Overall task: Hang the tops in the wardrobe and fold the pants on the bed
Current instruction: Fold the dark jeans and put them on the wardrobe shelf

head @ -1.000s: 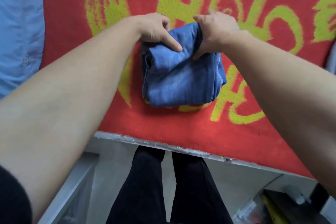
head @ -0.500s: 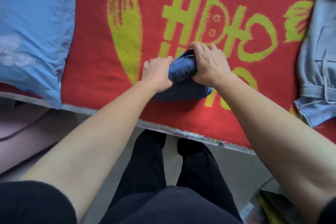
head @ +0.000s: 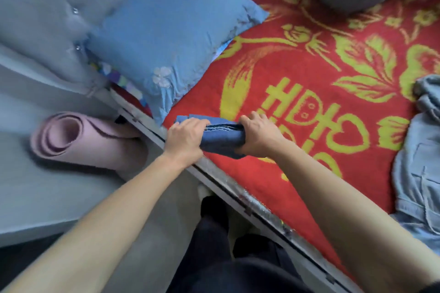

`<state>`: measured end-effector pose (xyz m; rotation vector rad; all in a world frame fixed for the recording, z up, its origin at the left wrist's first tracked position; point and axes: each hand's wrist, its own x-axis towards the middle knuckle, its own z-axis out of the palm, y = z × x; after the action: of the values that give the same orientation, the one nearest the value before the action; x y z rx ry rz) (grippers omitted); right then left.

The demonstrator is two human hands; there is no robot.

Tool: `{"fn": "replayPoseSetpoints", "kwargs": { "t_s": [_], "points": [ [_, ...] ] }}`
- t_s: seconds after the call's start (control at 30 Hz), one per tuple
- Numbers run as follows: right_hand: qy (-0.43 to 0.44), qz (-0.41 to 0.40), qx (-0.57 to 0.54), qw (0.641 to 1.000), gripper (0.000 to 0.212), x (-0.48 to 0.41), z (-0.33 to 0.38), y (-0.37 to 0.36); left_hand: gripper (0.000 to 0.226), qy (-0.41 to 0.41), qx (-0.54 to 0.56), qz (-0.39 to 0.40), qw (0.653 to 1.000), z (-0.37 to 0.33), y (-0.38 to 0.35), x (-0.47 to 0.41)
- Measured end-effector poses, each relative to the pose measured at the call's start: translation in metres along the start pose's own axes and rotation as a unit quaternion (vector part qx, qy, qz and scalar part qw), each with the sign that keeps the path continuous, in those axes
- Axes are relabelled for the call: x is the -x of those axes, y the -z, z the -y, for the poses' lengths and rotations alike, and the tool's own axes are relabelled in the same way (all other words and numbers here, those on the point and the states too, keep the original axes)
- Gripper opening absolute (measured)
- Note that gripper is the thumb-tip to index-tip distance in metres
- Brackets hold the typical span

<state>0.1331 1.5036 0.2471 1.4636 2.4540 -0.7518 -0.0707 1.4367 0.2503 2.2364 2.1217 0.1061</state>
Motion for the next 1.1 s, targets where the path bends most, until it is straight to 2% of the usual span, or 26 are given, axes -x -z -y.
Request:
{"fn": "replayPoseSetpoints", "kwargs": {
  "t_s": [0.13,0.27,0.4,0.57,0.7,0.87,0.97,1.1],
  "points": [
    [0.117,-0.062,0.037,0.99,0.055,0.009,0.086,0.054,0.055,0.095,-0.03,-0.062,0.993,0.033,0.082,0.053],
    [0.211,-0.154,0.124,0.957,0.045,0.041,0.178,0.1,0.057,0.172,-0.063,-0.127,0.975,0.067,0.163,0.112],
    [0.292,-0.209,0.164,0.919,0.065,0.093,0.272,0.137,0.059,0.22,-0.097,-0.183,0.953,0.094,0.238,0.185],
    [0.358,-0.258,0.185,0.878,0.063,0.183,0.398,0.15,0.061,0.259,-0.092,-0.273,0.922,0.131,0.305,0.314],
    [0.412,-0.31,0.197,0.834,0.067,0.264,0.505,0.131,0.062,0.271,-0.148,-0.322,0.895,0.163,0.357,0.441],
    [0.49,-0.385,0.191,0.759,0.058,0.348,0.633,0.117,0.067,0.279,-0.241,-0.362,0.856,0.204,0.449,0.582],
    [0.526,-0.446,0.171,0.704,0.062,0.382,0.699,0.123,0.066,0.284,-0.311,-0.385,0.821,0.225,0.501,0.642],
    [0.568,-0.542,0.124,0.607,0.067,0.414,0.774,0.148,0.064,0.274,-0.396,-0.435,0.761,0.251,0.567,0.696]
  ]
}}
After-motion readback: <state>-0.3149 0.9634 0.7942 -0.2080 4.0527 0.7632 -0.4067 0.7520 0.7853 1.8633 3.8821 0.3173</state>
